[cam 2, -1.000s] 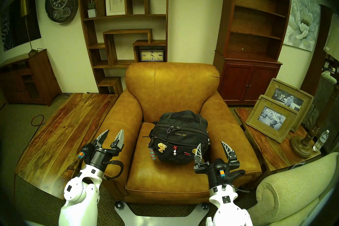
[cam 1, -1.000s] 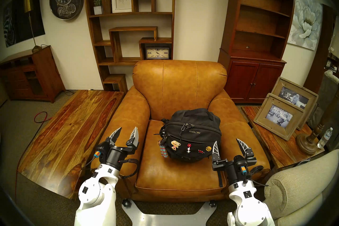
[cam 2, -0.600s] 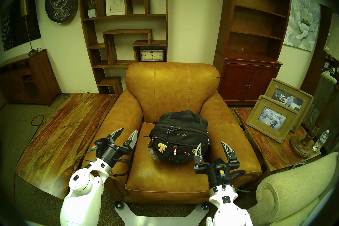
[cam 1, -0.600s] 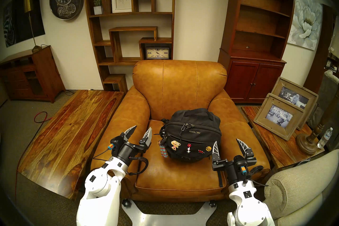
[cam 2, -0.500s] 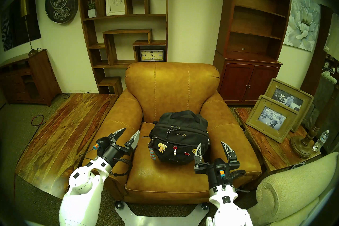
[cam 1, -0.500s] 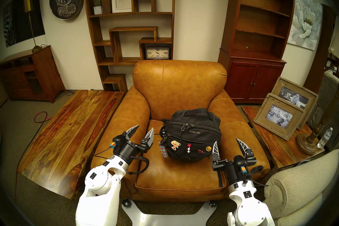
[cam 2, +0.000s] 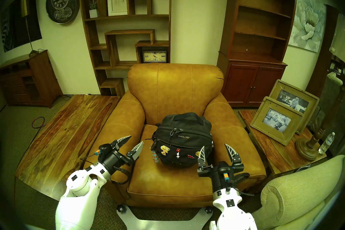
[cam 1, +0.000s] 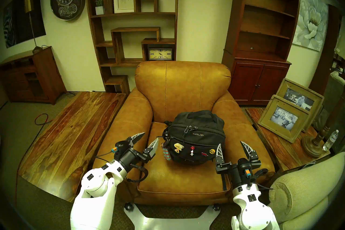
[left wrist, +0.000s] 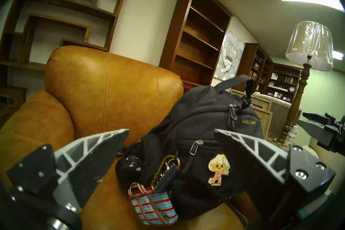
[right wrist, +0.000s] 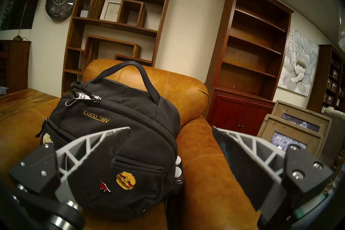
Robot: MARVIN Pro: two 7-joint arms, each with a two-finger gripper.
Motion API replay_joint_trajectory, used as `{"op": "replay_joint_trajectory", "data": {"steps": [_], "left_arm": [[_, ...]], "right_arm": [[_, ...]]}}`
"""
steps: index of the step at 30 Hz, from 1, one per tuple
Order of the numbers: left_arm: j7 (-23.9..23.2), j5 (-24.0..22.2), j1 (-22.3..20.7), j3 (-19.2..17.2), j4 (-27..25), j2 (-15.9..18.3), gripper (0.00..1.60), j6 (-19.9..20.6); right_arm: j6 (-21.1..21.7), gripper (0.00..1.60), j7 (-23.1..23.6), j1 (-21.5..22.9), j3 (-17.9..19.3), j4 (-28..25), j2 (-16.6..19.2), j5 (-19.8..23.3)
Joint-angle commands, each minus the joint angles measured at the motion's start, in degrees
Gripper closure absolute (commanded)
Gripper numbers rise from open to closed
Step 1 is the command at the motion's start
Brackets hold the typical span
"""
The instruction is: Close a bag with a zipper
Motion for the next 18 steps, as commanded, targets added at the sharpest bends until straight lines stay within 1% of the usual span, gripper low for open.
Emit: {"op": "replay_joint_trajectory", "data": {"steps": [1,6,9,18], "left_arm": [[-1.9,0.2,-3.2,2.2,2.7,-0.1,0.00,-1.4],[-2.1,0.7,-4.9,3.5,4.2,-0.3,0.00,-0.8],[-2.1,1.0,-6.5,4.1,6.3,-0.4,0.00,-1.1],[-1.4,2.7,-10.0,5.4,11.0,-1.3,0.00,-2.9]], "right_arm": [[-0.1,0.00,-0.1,0.0,0.0,-1.1,-0.1,0.0],[-0.1,0.00,-0.1,0.1,0.0,-1.1,0.0,0.0],[-0.1,0.00,-0.1,0.1,0.0,-1.1,0.0,0.0],[-0.1,0.00,-0.1,0.1,0.0,-1.1,0.0,0.0]]}}
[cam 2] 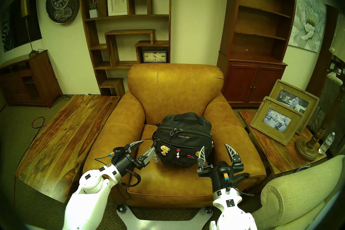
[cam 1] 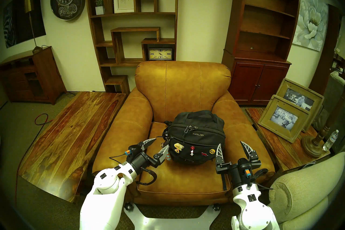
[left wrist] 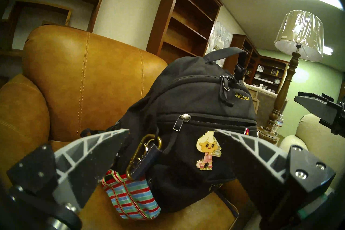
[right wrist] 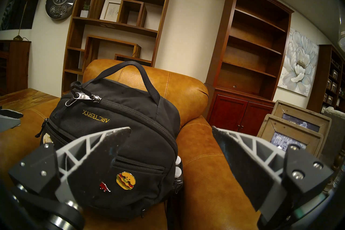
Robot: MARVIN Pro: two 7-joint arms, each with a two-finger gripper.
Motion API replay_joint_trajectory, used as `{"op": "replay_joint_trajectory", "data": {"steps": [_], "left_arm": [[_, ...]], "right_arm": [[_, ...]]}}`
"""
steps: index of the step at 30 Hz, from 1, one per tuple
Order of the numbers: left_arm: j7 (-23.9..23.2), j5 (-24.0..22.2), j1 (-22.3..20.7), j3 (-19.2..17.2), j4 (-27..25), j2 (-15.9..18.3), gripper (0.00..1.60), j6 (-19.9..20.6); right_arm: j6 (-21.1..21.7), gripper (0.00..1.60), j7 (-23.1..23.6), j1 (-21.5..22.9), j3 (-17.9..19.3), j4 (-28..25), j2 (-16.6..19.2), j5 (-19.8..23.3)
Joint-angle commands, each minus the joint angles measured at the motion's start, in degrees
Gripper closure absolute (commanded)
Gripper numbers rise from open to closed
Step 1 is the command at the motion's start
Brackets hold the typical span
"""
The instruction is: Close a bag with a zipper
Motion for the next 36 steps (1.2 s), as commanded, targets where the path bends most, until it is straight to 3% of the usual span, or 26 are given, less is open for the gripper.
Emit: {"op": "replay_joint_trajectory", "data": {"steps": [1,12,32,33,34,36], "left_arm": [[0.2,0.6,-3.9,0.8,1.6,-0.7,0.00,-1.6],[-0.2,2.0,-5.5,1.5,4.5,-0.9,0.00,-3.7],[-1.0,2.3,-6.0,1.5,6.3,-0.4,0.00,-3.9],[-1.1,2.4,-5.9,1.5,6.3,-0.3,0.01,-4.0],[-1.1,2.5,-5.9,1.5,6.4,-0.3,0.18,-4.1],[-1.2,2.6,-5.9,1.5,6.5,-0.3,0.18,-4.0]], "right_arm": [[-0.1,0.00,-0.1,0.1,0.0,-1.1,-0.1,-0.1],[-0.1,0.00,-0.1,0.0,-0.1,-1.1,-0.1,-0.1],[-0.1,0.00,-0.1,0.0,-0.1,-1.1,0.0,0.0],[-0.1,0.00,-0.1,0.0,-0.1,-1.1,0.0,0.0],[-0.1,0.00,-0.1,0.0,-0.1,-1.1,0.0,0.0],[-0.1,0.00,-0.1,0.0,-0.1,-1.1,0.0,0.0]]}}
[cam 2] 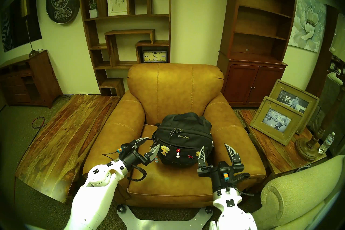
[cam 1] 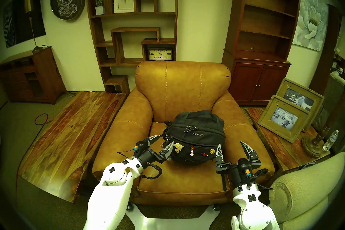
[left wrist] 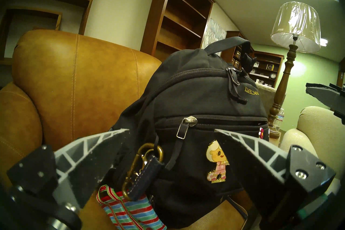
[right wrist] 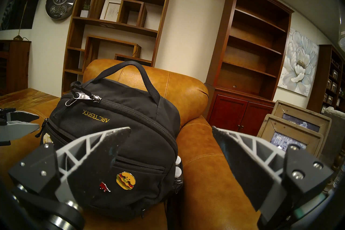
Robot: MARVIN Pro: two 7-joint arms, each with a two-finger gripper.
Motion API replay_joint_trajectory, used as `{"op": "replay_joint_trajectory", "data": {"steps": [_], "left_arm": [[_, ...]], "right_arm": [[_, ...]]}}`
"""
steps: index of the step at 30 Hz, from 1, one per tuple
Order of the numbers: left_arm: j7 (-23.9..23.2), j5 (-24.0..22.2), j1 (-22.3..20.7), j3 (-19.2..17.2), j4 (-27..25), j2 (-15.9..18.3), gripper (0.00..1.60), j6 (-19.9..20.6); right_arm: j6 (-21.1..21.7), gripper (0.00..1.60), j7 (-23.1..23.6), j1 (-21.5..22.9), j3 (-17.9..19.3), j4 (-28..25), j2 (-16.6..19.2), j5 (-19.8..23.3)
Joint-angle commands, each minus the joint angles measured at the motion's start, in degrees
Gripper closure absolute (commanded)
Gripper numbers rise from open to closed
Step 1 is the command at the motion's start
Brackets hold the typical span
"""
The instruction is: Close a bag with a zipper
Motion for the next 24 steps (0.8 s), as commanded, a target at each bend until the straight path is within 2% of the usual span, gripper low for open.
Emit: {"op": "replay_joint_trajectory", "data": {"steps": [1,8,12,18,24], "left_arm": [[-0.2,0.2,-0.4,0.0,-0.2,0.4,0.17,-0.2],[-0.3,0.1,-0.8,-0.1,0.6,0.4,0.11,0.0],[-0.4,0.3,-1.2,-0.2,1.7,0.7,0.13,-0.3],[-0.4,0.3,-1.9,0.0,2.5,0.6,0.25,-0.3],[-0.5,0.4,-2.7,0.6,3.0,0.5,0.28,-0.1]], "right_arm": [[-0.1,0.00,-0.1,0.0,-0.1,-1.1,-0.1,-0.1],[-0.1,0.00,-0.1,0.0,-0.1,-1.1,-0.1,-0.1],[-0.1,0.00,-0.1,0.0,-0.1,-1.1,-0.1,-0.1],[-0.1,0.00,-0.1,0.0,-0.1,-1.1,-0.1,-0.1],[-0.1,0.00,-0.1,0.0,-0.1,-1.1,-0.1,-0.1]]}}
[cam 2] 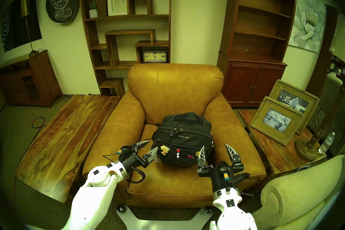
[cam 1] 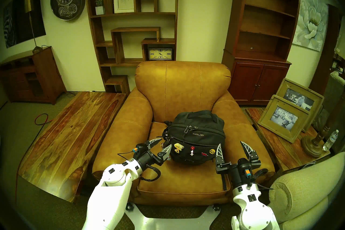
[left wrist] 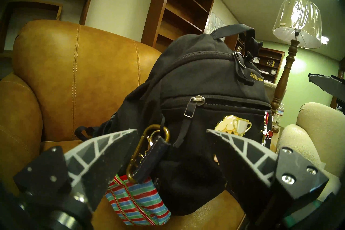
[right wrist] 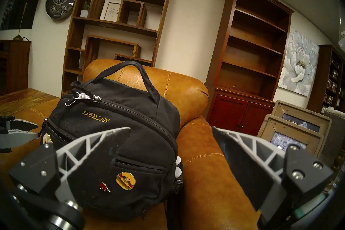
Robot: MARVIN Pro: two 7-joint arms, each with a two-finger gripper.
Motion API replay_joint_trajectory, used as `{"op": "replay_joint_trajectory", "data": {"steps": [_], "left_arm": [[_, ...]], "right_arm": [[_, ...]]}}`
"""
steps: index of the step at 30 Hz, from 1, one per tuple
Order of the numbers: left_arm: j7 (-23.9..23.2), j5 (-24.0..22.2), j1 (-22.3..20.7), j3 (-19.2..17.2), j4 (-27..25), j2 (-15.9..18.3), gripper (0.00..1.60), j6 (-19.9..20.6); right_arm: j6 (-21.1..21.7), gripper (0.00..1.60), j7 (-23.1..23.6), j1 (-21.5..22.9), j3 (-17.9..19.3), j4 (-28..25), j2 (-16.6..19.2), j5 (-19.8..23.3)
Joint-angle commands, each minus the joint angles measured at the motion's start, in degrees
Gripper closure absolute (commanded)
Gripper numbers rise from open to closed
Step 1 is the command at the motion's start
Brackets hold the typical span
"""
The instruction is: Close a bag with a zipper
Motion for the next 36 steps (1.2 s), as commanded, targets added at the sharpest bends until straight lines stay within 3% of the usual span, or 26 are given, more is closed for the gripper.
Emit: {"op": "replay_joint_trajectory", "data": {"steps": [1,16,18,19,31,36], "left_arm": [[0.0,0.2,-1.5,0.5,-0.4,-0.3,0.28,-0.1],[0.2,1.1,-3.5,2.0,1.7,-0.8,0.35,-0.5],[0.3,1.3,-3.8,2.1,2.1,-0.8,0.41,-0.5],[0.4,1.4,-4.1,2.1,2.5,-0.9,0.53,-0.7],[0.3,1.4,-4.8,1.9,3.5,-0.9,0.74,-0.7],[0.2,1.2,-4.9,1.8,3.4,-0.8,0.90,-0.5]], "right_arm": [[-0.1,0.00,-0.1,0.0,-0.1,-1.1,-0.1,-0.1],[-0.1,0.00,-0.1,0.0,-0.1,-1.1,-0.1,-0.1],[-0.1,0.00,-0.1,0.0,-0.1,-1.1,-0.1,-0.1],[-0.1,0.00,-0.1,0.0,-0.1,-1.1,-0.1,-0.1],[-0.1,0.00,-0.1,0.0,-0.1,-1.1,-0.1,-0.1],[-0.1,0.00,-0.1,0.0,-0.1,-1.1,-0.1,-0.1]]}}
